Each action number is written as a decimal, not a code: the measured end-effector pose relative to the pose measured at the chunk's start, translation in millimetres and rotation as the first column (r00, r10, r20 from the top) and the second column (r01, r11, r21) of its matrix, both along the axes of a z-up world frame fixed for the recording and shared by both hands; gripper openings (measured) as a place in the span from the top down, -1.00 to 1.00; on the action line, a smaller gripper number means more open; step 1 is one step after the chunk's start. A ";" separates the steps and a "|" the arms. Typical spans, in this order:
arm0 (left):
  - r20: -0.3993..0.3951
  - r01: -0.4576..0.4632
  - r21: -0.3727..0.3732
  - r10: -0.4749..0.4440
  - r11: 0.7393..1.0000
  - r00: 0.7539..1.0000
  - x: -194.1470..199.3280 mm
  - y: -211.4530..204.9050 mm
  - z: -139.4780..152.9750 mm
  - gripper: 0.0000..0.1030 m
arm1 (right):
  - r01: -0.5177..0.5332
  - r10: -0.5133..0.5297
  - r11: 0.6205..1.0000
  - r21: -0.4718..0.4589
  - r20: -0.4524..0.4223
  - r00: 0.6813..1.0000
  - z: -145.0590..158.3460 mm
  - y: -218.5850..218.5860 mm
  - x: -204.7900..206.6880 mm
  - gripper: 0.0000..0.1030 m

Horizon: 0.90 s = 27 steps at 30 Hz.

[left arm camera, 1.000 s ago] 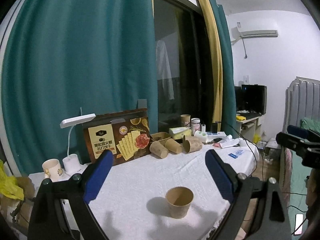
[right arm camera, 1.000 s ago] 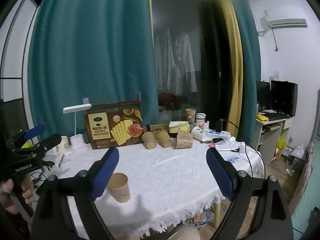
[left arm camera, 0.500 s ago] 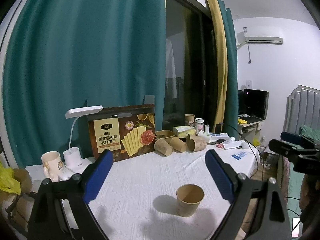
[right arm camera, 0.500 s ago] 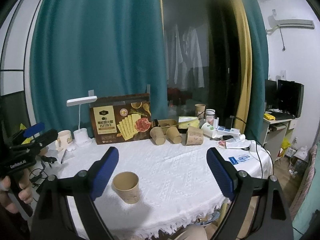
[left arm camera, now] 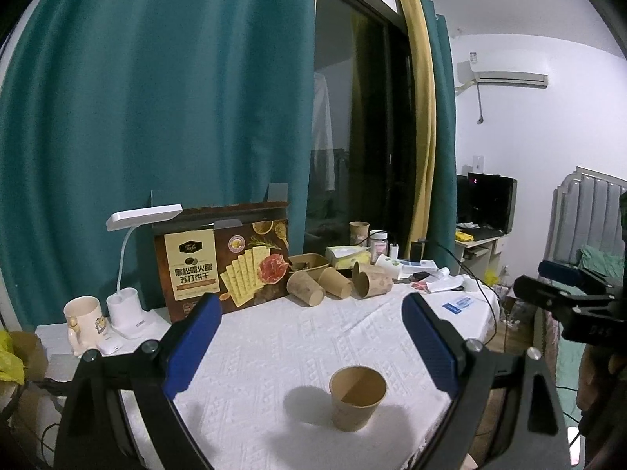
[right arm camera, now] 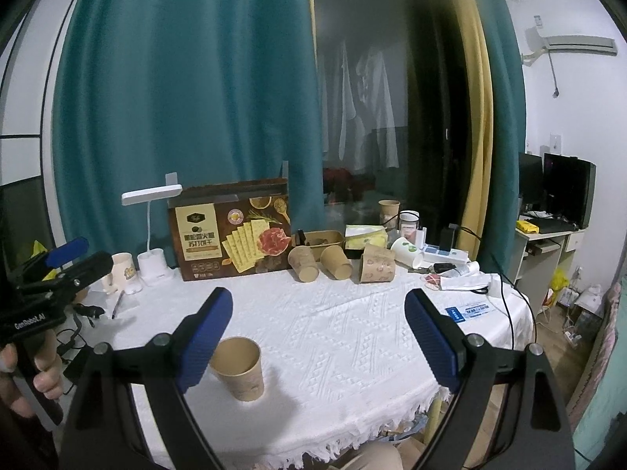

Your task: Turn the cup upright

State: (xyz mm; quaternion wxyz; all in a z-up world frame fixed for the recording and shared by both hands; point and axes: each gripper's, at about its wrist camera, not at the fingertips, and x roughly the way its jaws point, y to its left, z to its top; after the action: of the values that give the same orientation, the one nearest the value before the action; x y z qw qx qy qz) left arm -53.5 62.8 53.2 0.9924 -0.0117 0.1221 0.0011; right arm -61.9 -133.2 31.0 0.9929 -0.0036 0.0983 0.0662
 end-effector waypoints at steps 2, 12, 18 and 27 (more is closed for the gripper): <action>-0.003 0.001 0.001 -0.001 1.000 1.000 0.6 -0.3 -0.9 -0.81 | -0.001 0.001 1.000 0.001 0.000 1.000 -0.3 -1.2 -0.7 -0.71; 0.000 0.008 0.006 -0.008 1.000 1.000 2.0 -2.9 -1.0 -0.81 | 0.007 -0.007 1.000 0.004 0.008 1.000 1.5 -0.6 -0.7 -0.71; 0.002 0.011 0.007 -0.011 1.000 1.000 1.7 -3.8 -0.9 -0.81 | 0.006 -0.006 1.000 0.007 0.013 1.000 1.1 -1.6 -4.1 -0.71; 0.008 0.011 0.007 -0.011 1.000 1.000 0.9 -4.4 1.0 -0.81 | 0.004 -0.005 1.000 0.010 0.010 1.000 1.7 -1.5 -5.5 -0.71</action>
State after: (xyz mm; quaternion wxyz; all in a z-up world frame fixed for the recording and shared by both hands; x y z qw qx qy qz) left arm -52.6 58.4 54.2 0.9930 -0.0075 0.1182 -0.0038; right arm -67.3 -134.7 32.8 0.9936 0.0013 0.0928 0.0645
